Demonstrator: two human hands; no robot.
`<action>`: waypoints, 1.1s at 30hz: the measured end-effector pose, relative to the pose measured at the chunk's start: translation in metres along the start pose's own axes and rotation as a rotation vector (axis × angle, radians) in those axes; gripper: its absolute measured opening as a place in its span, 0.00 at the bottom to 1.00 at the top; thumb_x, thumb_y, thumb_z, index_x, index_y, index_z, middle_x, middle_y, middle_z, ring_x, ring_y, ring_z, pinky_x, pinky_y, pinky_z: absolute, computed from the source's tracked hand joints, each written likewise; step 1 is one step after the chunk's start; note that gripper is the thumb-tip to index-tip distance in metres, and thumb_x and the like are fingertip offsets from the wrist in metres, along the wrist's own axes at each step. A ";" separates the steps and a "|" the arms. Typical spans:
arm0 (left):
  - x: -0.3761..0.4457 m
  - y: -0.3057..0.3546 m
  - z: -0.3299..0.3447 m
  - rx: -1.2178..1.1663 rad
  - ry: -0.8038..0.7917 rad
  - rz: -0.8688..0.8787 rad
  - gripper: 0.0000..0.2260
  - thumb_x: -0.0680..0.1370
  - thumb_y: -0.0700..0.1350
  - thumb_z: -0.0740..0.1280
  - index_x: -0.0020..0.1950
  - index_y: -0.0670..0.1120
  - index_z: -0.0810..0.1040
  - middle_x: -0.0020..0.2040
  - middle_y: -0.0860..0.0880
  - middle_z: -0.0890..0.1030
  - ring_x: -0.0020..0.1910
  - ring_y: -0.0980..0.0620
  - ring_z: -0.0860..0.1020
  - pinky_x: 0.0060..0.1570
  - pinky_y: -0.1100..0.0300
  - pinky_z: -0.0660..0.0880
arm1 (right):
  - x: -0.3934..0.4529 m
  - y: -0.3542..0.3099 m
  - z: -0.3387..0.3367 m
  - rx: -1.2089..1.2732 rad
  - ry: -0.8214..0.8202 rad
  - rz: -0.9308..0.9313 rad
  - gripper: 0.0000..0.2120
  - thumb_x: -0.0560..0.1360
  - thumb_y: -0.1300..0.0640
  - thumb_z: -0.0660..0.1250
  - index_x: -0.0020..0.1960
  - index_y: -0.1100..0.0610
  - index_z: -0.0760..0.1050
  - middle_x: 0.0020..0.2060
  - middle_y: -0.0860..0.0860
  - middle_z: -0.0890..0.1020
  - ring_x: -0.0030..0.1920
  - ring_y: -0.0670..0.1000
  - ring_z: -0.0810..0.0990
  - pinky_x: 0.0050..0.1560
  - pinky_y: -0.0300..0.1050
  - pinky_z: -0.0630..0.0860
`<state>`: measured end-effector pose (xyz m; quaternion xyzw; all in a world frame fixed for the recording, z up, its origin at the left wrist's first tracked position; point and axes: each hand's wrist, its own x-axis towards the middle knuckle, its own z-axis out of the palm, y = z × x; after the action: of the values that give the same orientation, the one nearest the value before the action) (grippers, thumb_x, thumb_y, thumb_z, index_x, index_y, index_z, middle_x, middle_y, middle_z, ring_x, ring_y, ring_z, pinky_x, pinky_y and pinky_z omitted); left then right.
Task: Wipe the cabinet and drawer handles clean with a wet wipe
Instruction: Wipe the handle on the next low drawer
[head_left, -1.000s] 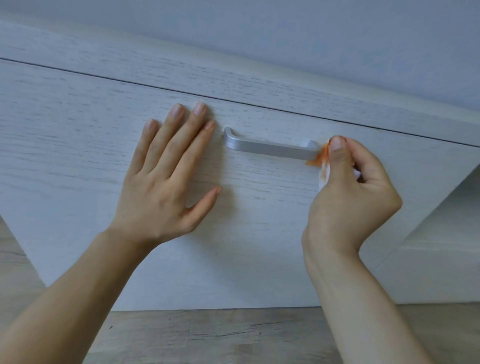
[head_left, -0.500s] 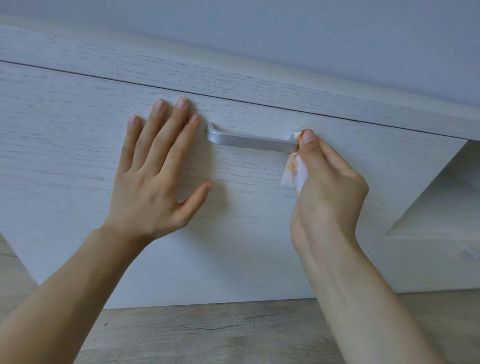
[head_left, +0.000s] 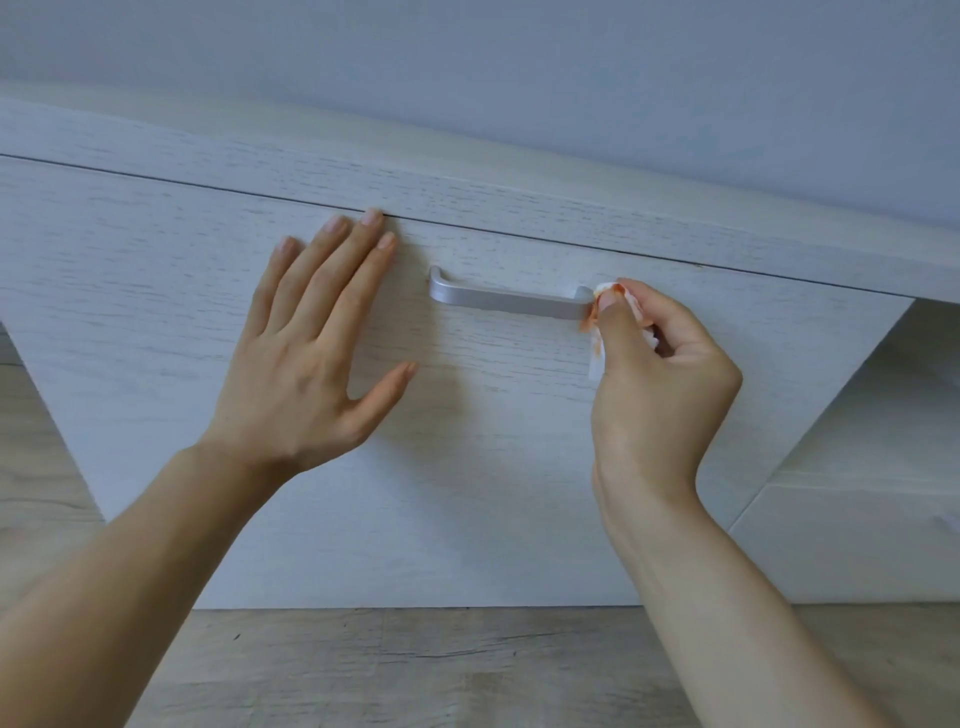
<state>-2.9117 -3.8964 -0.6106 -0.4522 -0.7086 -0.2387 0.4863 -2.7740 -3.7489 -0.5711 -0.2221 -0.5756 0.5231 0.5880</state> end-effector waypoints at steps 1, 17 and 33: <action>0.000 0.000 0.000 -0.001 -0.002 -0.002 0.32 0.78 0.56 0.60 0.75 0.38 0.60 0.75 0.42 0.59 0.76 0.44 0.55 0.74 0.46 0.51 | 0.001 0.001 -0.001 -0.004 0.011 -0.004 0.03 0.74 0.59 0.70 0.44 0.54 0.82 0.39 0.50 0.81 0.36 0.41 0.77 0.42 0.38 0.74; 0.024 -0.013 -0.032 -0.031 0.080 0.033 0.28 0.78 0.50 0.61 0.72 0.34 0.63 0.72 0.36 0.64 0.73 0.40 0.61 0.72 0.44 0.55 | 0.028 -0.041 -0.008 -0.049 -0.217 -0.124 0.14 0.77 0.62 0.63 0.35 0.51 0.78 0.27 0.40 0.81 0.28 0.36 0.74 0.31 0.25 0.68; 0.394 -0.011 -0.108 -0.073 -0.781 -0.119 0.29 0.79 0.61 0.50 0.77 0.50 0.52 0.78 0.52 0.50 0.76 0.52 0.47 0.73 0.59 0.38 | 0.265 -0.274 0.074 -0.712 -0.434 0.165 0.10 0.74 0.64 0.62 0.37 0.68 0.76 0.37 0.66 0.77 0.39 0.64 0.70 0.33 0.42 0.61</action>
<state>-2.9166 -3.8248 -0.2079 -0.4838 -0.8563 -0.1016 0.1494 -2.7985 -3.6405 -0.1990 -0.3414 -0.8112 0.3715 0.2957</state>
